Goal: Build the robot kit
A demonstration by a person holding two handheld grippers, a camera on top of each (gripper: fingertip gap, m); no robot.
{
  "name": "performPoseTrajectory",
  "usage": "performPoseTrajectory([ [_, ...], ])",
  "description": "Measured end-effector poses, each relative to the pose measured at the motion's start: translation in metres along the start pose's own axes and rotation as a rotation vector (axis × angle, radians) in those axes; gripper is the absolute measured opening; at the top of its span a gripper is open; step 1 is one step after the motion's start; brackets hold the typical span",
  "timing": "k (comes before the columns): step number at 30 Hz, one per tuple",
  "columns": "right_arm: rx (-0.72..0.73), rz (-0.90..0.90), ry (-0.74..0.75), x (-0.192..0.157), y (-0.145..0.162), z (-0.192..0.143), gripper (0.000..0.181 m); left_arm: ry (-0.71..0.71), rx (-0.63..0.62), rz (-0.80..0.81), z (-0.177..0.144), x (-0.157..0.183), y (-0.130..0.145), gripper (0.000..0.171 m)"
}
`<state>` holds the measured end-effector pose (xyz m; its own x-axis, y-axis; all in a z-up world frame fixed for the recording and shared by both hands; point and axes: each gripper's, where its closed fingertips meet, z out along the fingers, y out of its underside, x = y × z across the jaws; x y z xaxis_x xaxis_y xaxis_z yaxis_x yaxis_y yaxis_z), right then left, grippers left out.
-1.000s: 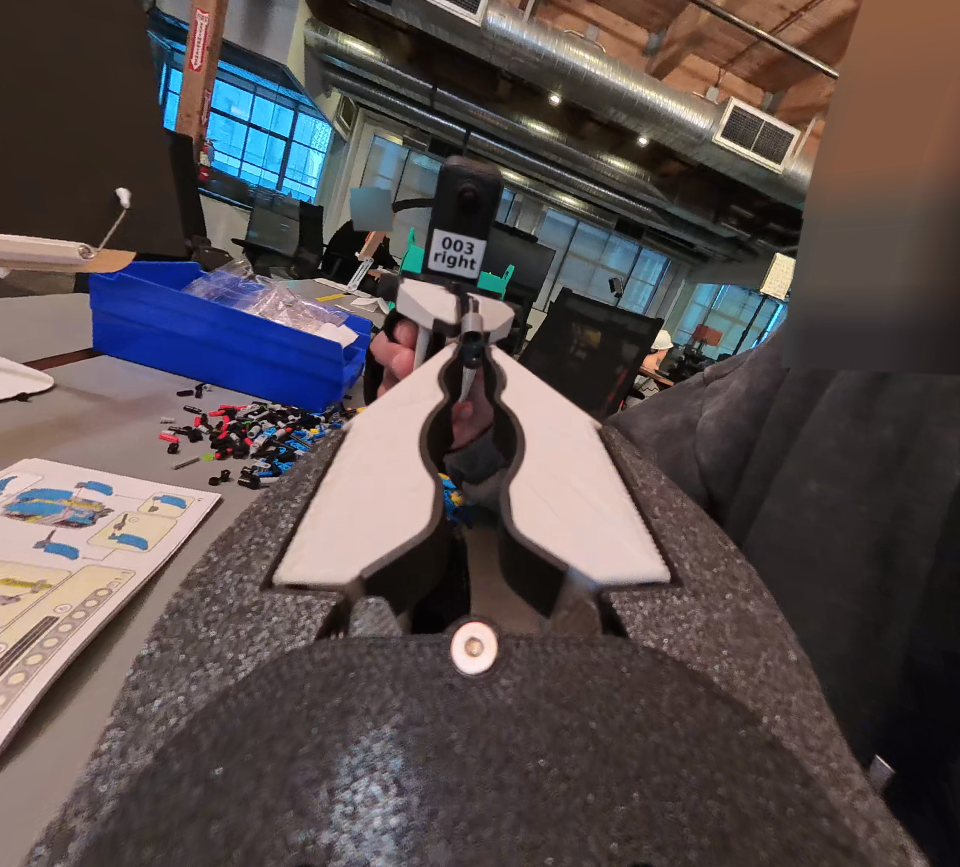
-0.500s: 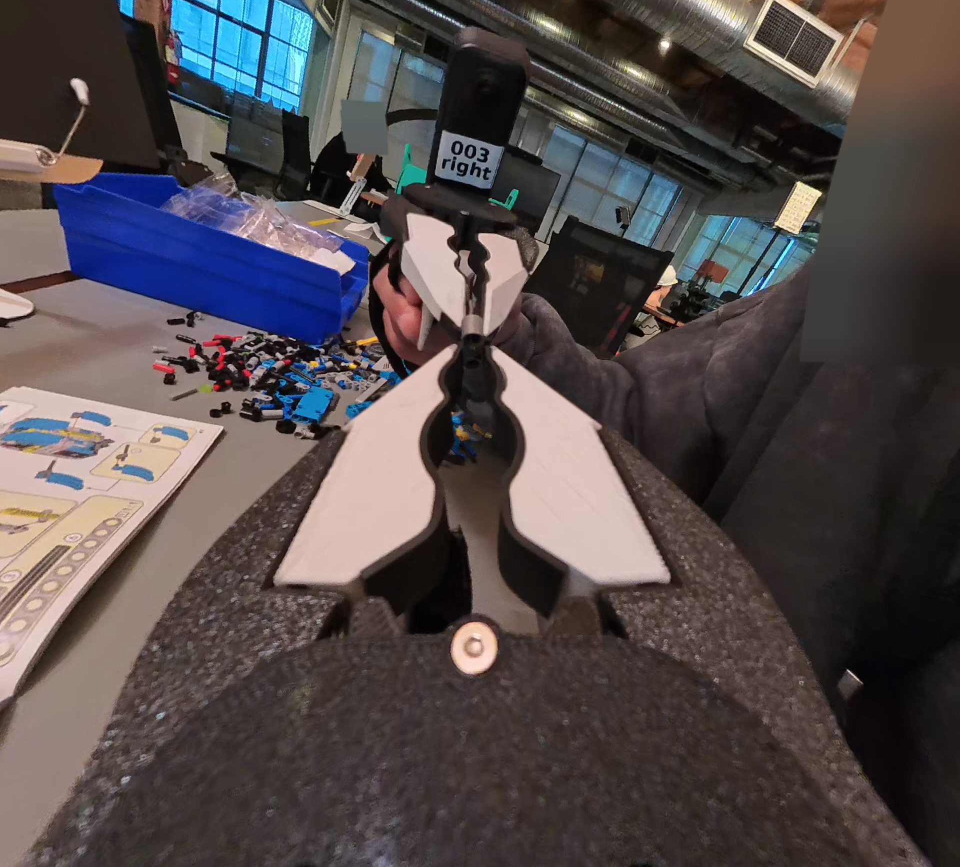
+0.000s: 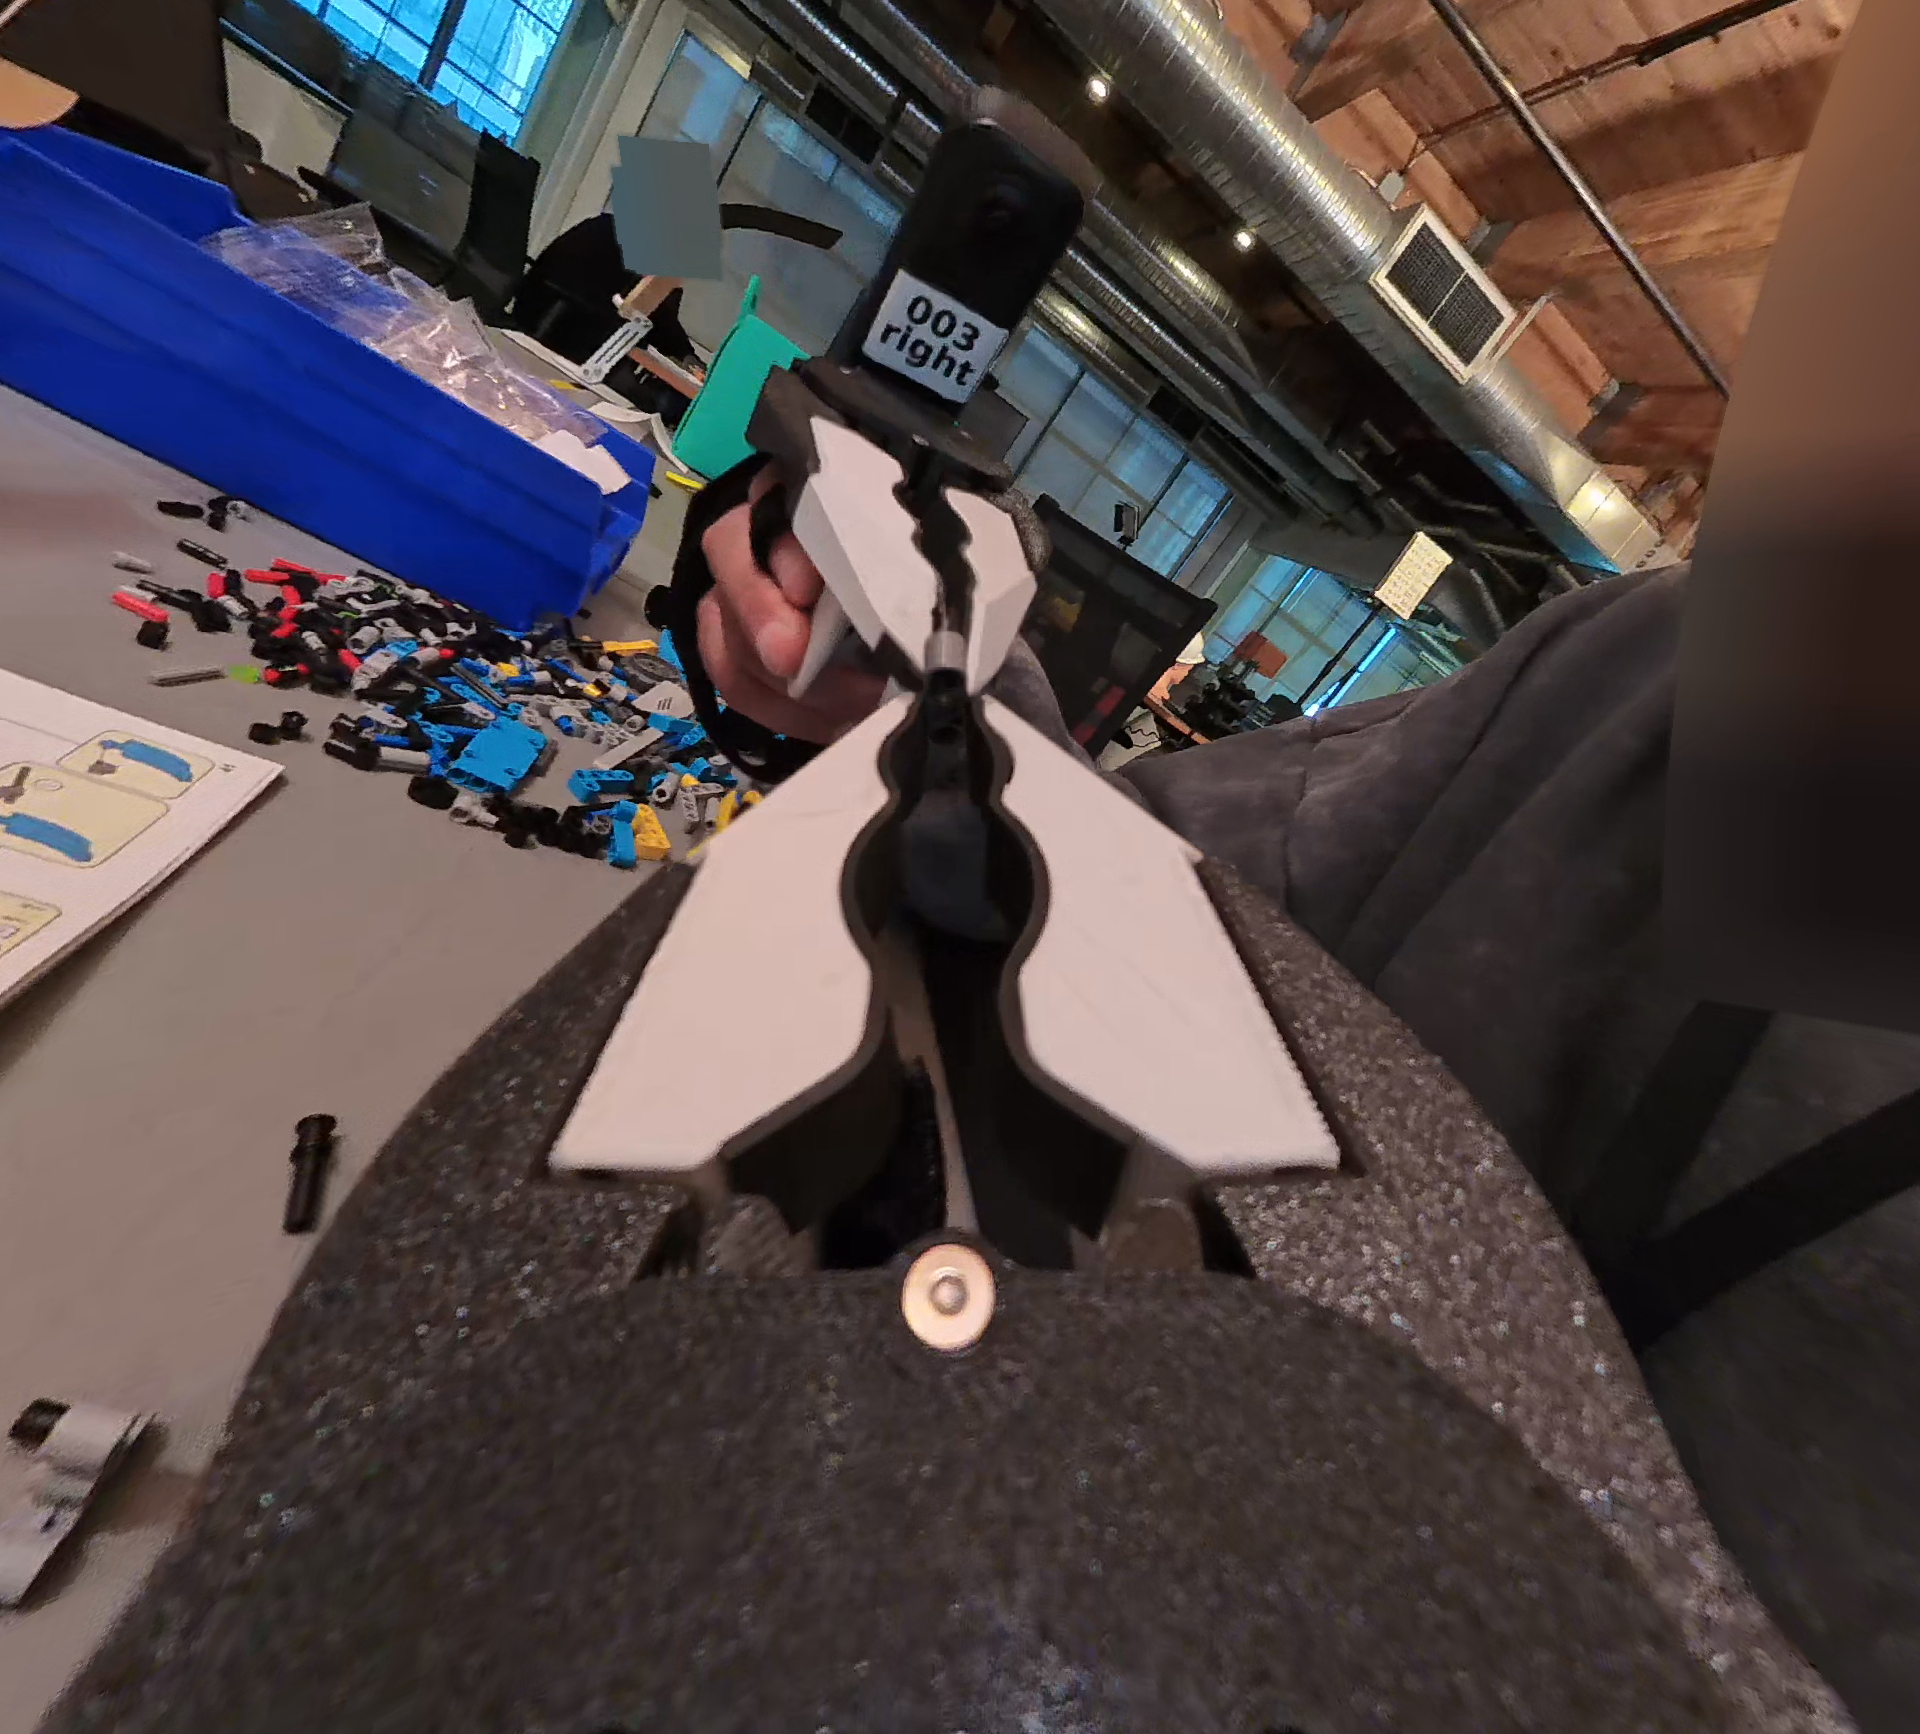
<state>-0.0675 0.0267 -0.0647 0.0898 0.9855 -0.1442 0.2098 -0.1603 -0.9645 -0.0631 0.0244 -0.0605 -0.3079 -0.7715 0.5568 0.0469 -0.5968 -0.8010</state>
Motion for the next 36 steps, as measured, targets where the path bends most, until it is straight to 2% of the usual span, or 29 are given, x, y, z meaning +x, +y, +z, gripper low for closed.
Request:
performPoseTrajectory([
  [3, -0.033, 0.006, 0.010, 0.002, 0.006, 0.003, 0.003, -0.031, -0.013, 0.028, 0.000, -0.003, 0.002, 0.005],
  [8, 0.007, -0.024, 0.028, 0.001, -0.004, 0.003, 0.004, -0.066, -0.017, 0.141, 0.000, 0.002, -0.003, 0.005],
  [16, 0.075, -0.035, 0.033, 0.002, -0.014, -0.005, 0.007, -0.074, -0.003, 0.160, -0.004, 0.002, -0.009, 0.006],
  [20, 0.063, -0.042, 0.048, 0.004, -0.012, -0.001, 0.011, -0.071, -0.020, 0.176, -0.002, 0.004, -0.005, 0.006],
  [23, 0.053, -0.040, 0.027, 0.000, -0.010, 0.002, 0.004, -0.071, -0.027, 0.183, -0.001, 0.005, -0.004, 0.006],
  [31, 0.032, -0.034, 0.009, -0.002, -0.007, 0.004, 0.004, -0.086, -0.027, 0.198, 0.000, 0.005, -0.001, 0.005],
  [36, 0.087, -0.016, -0.017, -0.005, -0.016, 0.003, 0.004, -0.111, -0.019, 0.244, 0.001, 0.012, -0.006, 0.007],
])
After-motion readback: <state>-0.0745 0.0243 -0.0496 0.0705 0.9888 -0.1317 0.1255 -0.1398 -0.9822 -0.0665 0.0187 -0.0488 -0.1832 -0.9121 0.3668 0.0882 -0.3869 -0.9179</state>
